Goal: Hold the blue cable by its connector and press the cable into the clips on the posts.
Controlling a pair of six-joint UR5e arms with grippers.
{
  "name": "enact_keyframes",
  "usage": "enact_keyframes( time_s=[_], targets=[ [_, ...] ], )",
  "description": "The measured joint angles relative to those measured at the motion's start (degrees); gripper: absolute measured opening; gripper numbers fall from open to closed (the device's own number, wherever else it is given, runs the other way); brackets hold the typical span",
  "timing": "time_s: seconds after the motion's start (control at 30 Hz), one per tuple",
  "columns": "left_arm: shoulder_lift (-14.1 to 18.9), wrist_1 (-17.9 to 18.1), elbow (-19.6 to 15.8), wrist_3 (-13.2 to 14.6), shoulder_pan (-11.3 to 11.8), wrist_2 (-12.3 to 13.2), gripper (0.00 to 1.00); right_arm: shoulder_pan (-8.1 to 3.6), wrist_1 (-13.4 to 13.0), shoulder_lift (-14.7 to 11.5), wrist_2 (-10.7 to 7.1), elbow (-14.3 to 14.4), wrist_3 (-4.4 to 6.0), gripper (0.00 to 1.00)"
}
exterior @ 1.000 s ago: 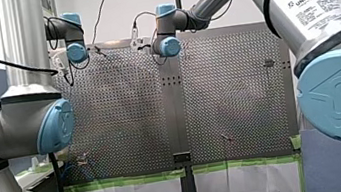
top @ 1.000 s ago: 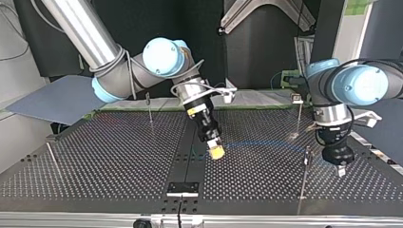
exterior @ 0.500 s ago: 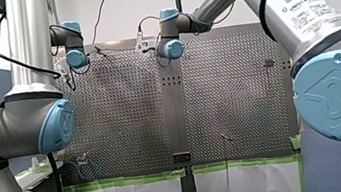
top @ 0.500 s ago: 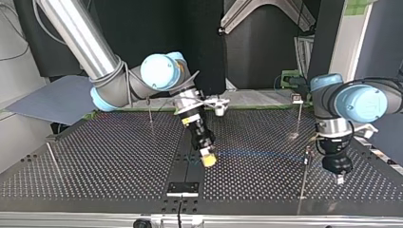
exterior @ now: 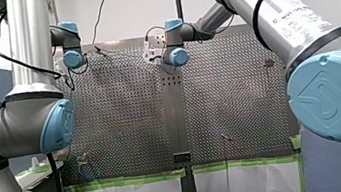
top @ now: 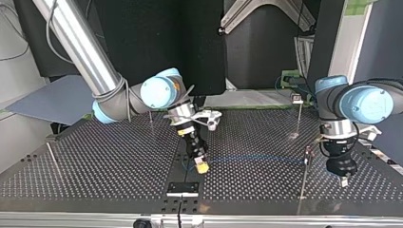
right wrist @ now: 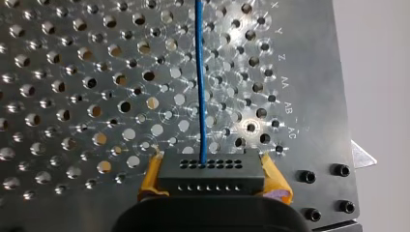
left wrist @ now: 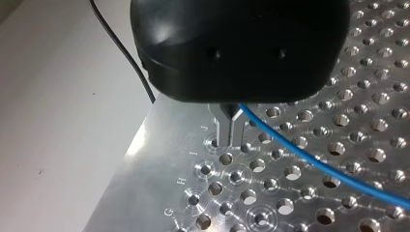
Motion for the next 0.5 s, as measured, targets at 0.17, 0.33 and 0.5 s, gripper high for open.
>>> enact_keyframes(
  time_s=[0.17, 0.33, 0.5],
  targets=[
    [0.0, 0.0, 0.0, -0.3, 0.1, 0.6, 0.03, -0.42, 0.2, 0.3, -0.93, -2.3, 0.02, 0.00],
    [0.0, 0.4, 0.0, -1.0, 0.1, 1.1, 0.34, -0.50, 0.6, 0.3, -1.34, -3.5, -0.17, 0.00],
    [0.0, -0.8, 0.0, -1.2, 0.2, 2.2, 0.69, -0.47, 1.2, 0.3, -1.41, -3.9, -0.34, 0.00]
  ],
)
